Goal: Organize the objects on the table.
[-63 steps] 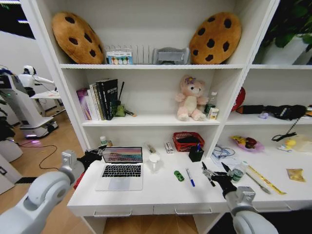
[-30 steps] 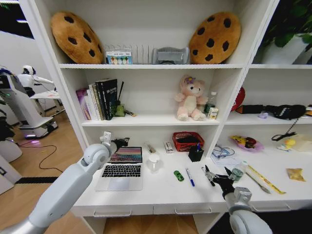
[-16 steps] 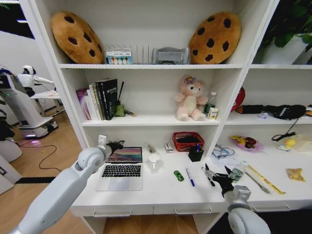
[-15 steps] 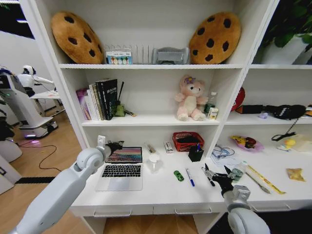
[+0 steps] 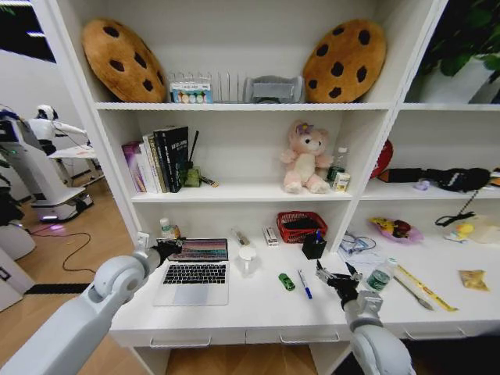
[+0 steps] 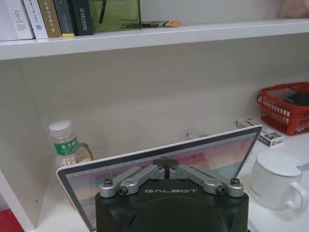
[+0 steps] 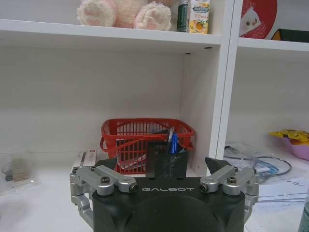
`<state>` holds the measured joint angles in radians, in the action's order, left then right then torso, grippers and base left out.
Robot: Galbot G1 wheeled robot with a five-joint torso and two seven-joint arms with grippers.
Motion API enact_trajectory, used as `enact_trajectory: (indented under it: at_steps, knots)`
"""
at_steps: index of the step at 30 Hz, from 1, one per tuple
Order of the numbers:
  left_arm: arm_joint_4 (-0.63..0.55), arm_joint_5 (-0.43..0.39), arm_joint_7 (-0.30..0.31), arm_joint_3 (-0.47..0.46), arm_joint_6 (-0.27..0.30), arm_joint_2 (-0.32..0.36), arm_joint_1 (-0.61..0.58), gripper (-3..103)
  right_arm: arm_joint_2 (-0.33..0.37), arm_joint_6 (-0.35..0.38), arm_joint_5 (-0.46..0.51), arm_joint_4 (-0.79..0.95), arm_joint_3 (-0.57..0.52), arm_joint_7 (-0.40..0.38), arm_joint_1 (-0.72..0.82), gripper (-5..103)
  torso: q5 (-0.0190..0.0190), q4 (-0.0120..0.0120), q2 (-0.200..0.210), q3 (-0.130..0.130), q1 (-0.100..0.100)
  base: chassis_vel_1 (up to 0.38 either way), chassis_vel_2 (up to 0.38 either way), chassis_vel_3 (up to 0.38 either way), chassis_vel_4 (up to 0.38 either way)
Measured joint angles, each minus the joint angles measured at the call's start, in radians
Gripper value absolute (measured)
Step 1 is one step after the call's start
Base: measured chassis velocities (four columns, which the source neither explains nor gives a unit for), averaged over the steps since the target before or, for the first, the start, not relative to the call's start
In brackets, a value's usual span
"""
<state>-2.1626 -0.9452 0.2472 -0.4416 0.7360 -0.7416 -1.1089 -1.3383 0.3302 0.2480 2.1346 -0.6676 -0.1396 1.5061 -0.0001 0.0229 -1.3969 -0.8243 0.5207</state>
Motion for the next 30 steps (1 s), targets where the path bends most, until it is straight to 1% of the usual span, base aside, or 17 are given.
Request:
enact_trajectory:
  at_steps: [1, 2, 4, 8, 9, 11, 12, 15, 16, 19, 20, 22, 23, 25, 26, 29, 30]
  knots:
    - [-0.033, 0.006, -0.007, -0.028, 0.0, 0.005, -0.041, 0, -0.001, 0.001, -0.003, 0.0, 0.009, 0.0, -0.001, 100, 0.0, -0.0001, 0.0, 0.0, 0.0, 0.0, 0.0, 0.0, 0.0]
    - [-0.033, 0.006, -0.007, -0.028, 0.0, 0.005, -0.041, 0, -0.001, 0.001, -0.003, 0.0, 0.009, 0.0, -0.001, 100, 0.0, -0.0001, 0.0, 0.0, 0.0, 0.0, 0.0, 0.0, 0.0]
    - [-0.055, 0.008, -0.014, -0.057, 0.0, 0.012, -0.067, 0, -0.003, 0.001, -0.009, -0.001, 0.017, 0.0, 0.001, 100, 0.0, -0.0001, 0.0, 0.0, 0.0, 0.0, 0.0, 0.0, 0.0]
    - [-0.054, 0.007, -0.015, -0.064, 0.0, 0.019, -0.054, 0, -0.005, 0.001, -0.015, -0.001, 0.022, 0.0, 0.006, 100, -0.0001, -0.0001, 0.0, 0.0, 0.0, 0.0, 0.0, 0.0, 0.0]
    - [-0.041, 0.007, -0.015, -0.057, 0.0, 0.021, -0.027, 0, -0.007, 0.0, -0.017, 0.0, 0.022, 0.0, 0.009, 100, 0.0002, 0.0001, 0.0, 0.0, 0.0, 0.0, 0.0, 0.0, 0.0]
    - [-0.006, 0.006, -0.015, -0.014, -0.001, 0.015, 0.037, 0, -0.01, -0.002, -0.021, 0.001, 0.021, 0.0, 0.012, 100, 0.0001, 0.0, 0.0, 0.0, 0.0, 0.0, 0.0, 0.0, 0.0]
    - [-0.006, 0.006, -0.015, -0.014, -0.001, 0.015, 0.037, 0, -0.01, -0.002, -0.021, 0.001, 0.021, 0.0, 0.012, 100, 0.0001, 0.0, 0.0, 0.0, 0.0, 0.0, 0.0, 0.0, 0.0]
    - [0.067, 0.012, -0.011, 0.077, -0.001, -0.018, 0.149, 0, -0.012, -0.003, -0.022, 0.002, 0.01, 0.0, 0.016, 100, -0.0001, 0.0002, 0.0, 0.0, 0.0, 0.0, 0.0, 0.0, 0.0]
    - [0.067, 0.012, -0.011, 0.077, -0.001, -0.018, 0.149, 0, -0.012, -0.003, -0.022, 0.002, 0.01, 0.0, 0.016, 100, -0.0001, 0.0002, 0.0, 0.0, 0.0, 0.0, 0.0, 0.0, 0.0]
    - [0.127, 0.008, -0.011, 0.153, -0.001, -0.051, 0.252, 0, -0.012, -0.003, -0.022, 0.003, 0.0, 0.001, 0.02, 100, 0.0, 0.0003, 0.0, 0.0, 0.0, 0.0, 0.0, 0.0, 0.0]
    - [0.127, 0.008, -0.011, 0.153, -0.001, -0.051, 0.252, 0, -0.012, -0.003, -0.022, 0.003, 0.0, 0.001, 0.02, 100, 0.0, 0.0003, 0.0, 0.0, 0.0, 0.0, 0.0, 0.0, 0.0]
    - [0.165, 0.003, -0.012, 0.197, -0.001, -0.074, 0.308, 0, -0.012, -0.003, -0.022, 0.001, -0.003, 0.001, 0.022, 100, 0.0002, 0.0002, 0.0, 0.0, 0.0, 0.0, 0.0, 0.0, 0.0]
    - [0.165, 0.003, -0.012, 0.197, -0.001, -0.074, 0.308, 0, -0.012, -0.003, -0.022, 0.001, -0.003, 0.001, 0.022, 100, 0.0002, 0.0002, 0.0, 0.0, 0.0, 0.0, 0.0, 0.0, 0.0]
    - [0.216, 0.005, -0.012, 0.243, -0.001, -0.11, 0.358, 0, -0.014, -0.003, -0.022, -0.007, -0.004, 0.001, 0.022, 100, 0.0001, 0.0003, 0.0, 0.0, 0.0, 0.0, 0.0, 0.0, 0.0]
    - [0.216, 0.005, -0.012, 0.243, -0.001, -0.11, 0.358, 0, -0.014, -0.003, -0.022, -0.007, -0.004, 0.001, 0.022, 100, 0.0001, 0.0003, 0.0, 0.0, 0.0, 0.0, 0.0, 0.0, 0.0]
    - [0.258, 0.005, -0.012, 0.282, -0.001, -0.148, 0.387, 0, -0.011, -0.004, -0.021, -0.017, -0.009, 0.001, 0.019, 100, 0.0001, 0.0001, 0.0, 0.0, 0.0, 0.0, 0.0, 0.0, 0.0]
    - [0.258, 0.005, -0.012, 0.282, -0.001, -0.148, 0.387, 0, -0.011, -0.004, -0.021, -0.017, -0.009, 0.001, 0.019, 100, 0.0001, 0.0001, 0.0, 0.0, 0.0, 0.0, 0.0, 0.0, 0.0]
